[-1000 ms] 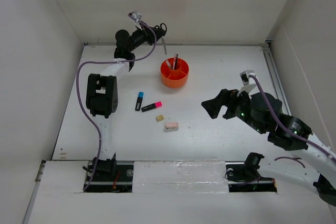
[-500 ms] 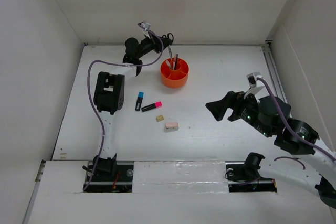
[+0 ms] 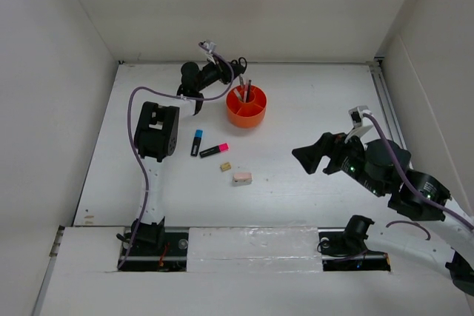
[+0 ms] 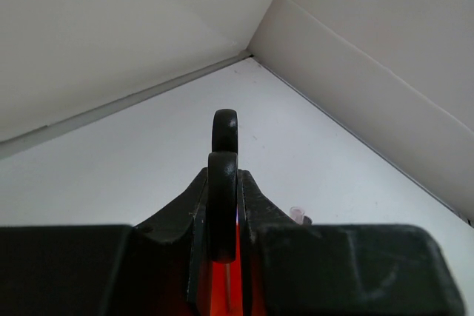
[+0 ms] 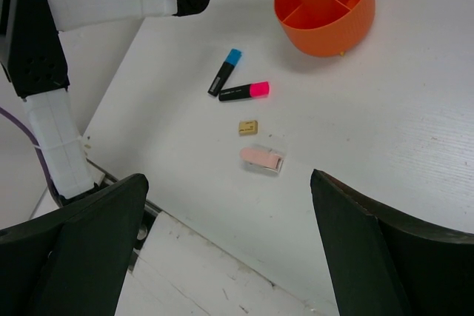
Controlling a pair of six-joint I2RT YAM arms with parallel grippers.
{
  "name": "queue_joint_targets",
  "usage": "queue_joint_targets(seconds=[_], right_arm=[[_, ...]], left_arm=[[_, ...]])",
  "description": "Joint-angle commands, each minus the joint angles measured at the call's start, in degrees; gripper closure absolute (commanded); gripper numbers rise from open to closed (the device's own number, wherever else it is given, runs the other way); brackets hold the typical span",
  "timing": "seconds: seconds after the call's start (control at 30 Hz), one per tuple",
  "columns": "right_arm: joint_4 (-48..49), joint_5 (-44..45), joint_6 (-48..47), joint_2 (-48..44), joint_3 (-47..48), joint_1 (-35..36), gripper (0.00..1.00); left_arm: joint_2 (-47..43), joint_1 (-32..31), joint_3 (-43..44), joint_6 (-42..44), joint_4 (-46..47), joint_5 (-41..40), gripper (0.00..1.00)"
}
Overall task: Sort the stationery into containers
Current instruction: Place the scissors in the storage box.
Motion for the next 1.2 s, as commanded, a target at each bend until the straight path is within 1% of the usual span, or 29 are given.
queue_joint_targets(seconds=[0.0,0.1,0.2,0.23,0.27,0.3,0.37,0.4,0.53,0.67,0.7,0.8,0.87,0.93,0.97,1.0,1.17], right_arm=[[1.0,-0.4,-0.8,-0.9,0.0,0.2,0.03],[0.5,-0.4,-0.8,-0.9,0.0,0.2,0.03],[0.5,0.2,-0.8,-1.4,0.0,0.2,0.03],[0.5,0.2,-0.8,-1.4,0.0,0.2,0.03],[0.5,0.2,-0.8,-1.4,0.0,0.2,0.03],[0.5,0.2,-0.8,-1.4,0.0,0.2,0.03],[0.5,0.2,-0.8,-1.9,0.0,0.2,0.03],[0.5,0.2,-0.8,-1.9,0.0,0.2,0.03],[0.0,0.7,-0.8,-2.4,0.0,0.2,0.03],[0.0,0.7,-0.8,-2.4,0.0,0.2,0.03],[0.0,0.7,-0.8,-3.0,0.0,0.2,0.03],[0.0,0.7,-0.8,-3.0,0.0,0.2,0.03],[0.5,0.7,-0.8,-3.0,-0.6,0.2,0.03],[0.5,0.7,-0.8,-3.0,-0.6,0.2,0.03],[0.5,0.2,-0.8,-3.0,-0.6,0.2,0.03],[0.5,0.2,-0.8,-3.0,-0.6,0.2,0.03],[0.5,0.2,-0.8,-3.0,-0.6,0.2,0.03]], left_arm=[[-1.9,-0.2,-1.7,0.8,5.0,1.2,1.00],[-1.9,-0.2,-2.9,0.8,5.5,1.2,1.00],[-1.9,-0.2,-3.5,0.8,5.5,1.7,0.96],[-2.4,-0.2,-4.1,0.8,5.5,1.7,0.94],[-2.9,-0.2,-5.3,0.8,5.5,1.7,0.89],[-2.9,-0.2,-6.2,0.8,7.3,1.7,0.86],[-3.6,-0.2,-7.5,0.8,8.0,1.0,0.82],[-3.6,-0.2,-8.4,0.8,8.0,1.0,0.77],[-4.9,-0.2,-10.7,0.8,10.3,1.0,0.74],[-7.8,-0.2,-13.8,-1.3,13.9,1.0,0.64],[-8.6,-0.2,-14.4,-1.3,13.9,1.0,0.50],[-11.8,-0.2,-16.1,-1.3,14.7,-0.1,0.46],[-13.0,-0.2,-16.6,-1.3,14.7,-0.1,0.38],[-13.8,-0.2,-17.2,-1.3,14.1,-0.1,0.36],[-14.4,-0.2,-17.2,-1.3,14.1,-0.1,0.21],[-14.4,-0.2,-17.2,-1.3,13.6,-0.1,0.00],[-16.5,0.5,-18.7,-1.3,12.7,-3.2,0.00]])
